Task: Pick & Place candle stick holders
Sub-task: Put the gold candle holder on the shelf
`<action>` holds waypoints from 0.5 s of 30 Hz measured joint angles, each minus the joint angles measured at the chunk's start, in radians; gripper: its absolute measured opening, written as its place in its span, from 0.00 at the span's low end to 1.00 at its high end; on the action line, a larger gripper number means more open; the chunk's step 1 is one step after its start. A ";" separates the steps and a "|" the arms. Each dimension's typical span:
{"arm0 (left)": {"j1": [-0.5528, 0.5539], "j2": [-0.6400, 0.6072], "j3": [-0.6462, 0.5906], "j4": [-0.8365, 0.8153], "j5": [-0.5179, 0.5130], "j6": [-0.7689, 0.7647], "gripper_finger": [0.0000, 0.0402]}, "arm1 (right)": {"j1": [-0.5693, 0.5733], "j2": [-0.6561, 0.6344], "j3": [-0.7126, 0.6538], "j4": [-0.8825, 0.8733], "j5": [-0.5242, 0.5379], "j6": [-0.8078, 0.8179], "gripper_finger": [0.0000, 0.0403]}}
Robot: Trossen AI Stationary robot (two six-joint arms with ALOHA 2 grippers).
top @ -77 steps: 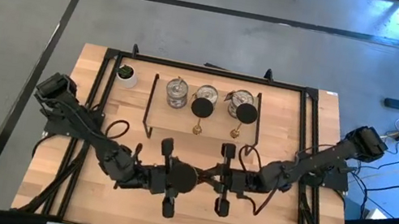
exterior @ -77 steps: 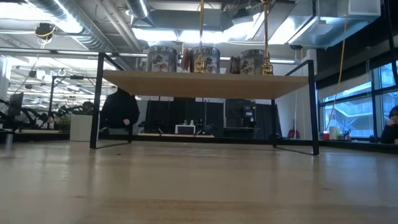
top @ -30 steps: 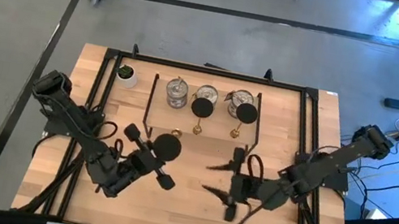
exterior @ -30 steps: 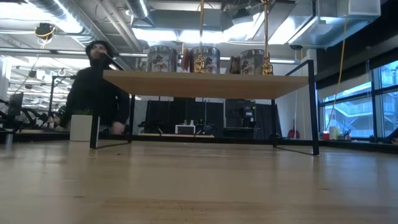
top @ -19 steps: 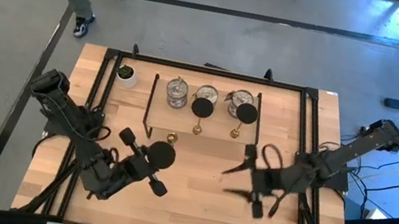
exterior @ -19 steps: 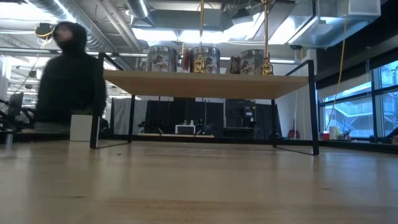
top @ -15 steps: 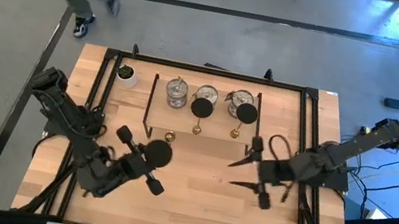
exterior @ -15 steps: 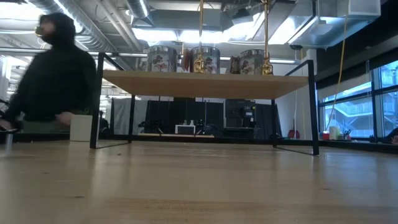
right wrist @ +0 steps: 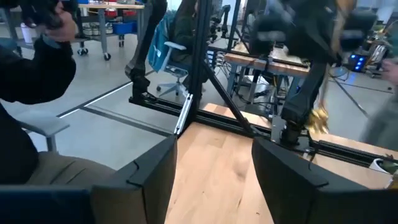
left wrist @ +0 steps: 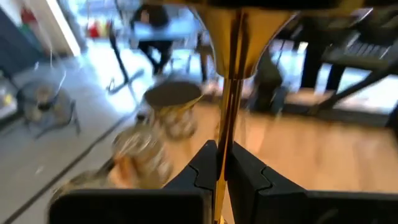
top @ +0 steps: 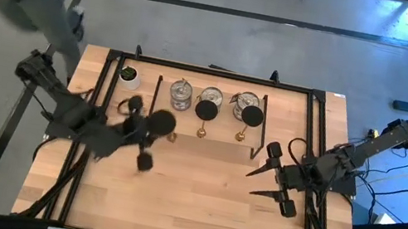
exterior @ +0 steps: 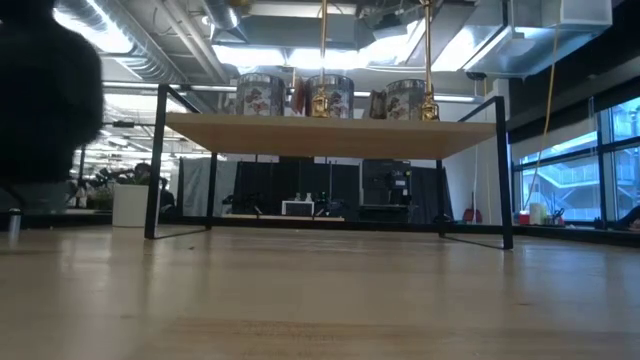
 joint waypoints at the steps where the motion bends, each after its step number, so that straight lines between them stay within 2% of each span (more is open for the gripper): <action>1: 0.037 -0.009 0.000 -0.056 0.036 -0.024 0.03 | 0.001 0.000 0.000 0.003 0.007 -0.001 0.52; 4: 0.144 -0.024 0.000 -0.149 0.169 -0.057 0.03 | 0.002 0.000 0.000 0.013 0.020 0.000 0.52; 8: 0.247 -0.021 0.000 -0.146 0.328 -0.018 0.03 | 0.001 0.000 0.000 0.015 0.023 0.000 0.52; 11: 0.274 -0.003 0.000 -0.149 0.331 -0.010 0.03 | 0.002 0.000 0.000 0.014 0.023 0.000 0.52; 15: 0.262 0.004 -0.001 -0.150 0.220 -0.049 0.03 | 0.002 0.000 0.000 0.011 0.023 0.005 0.52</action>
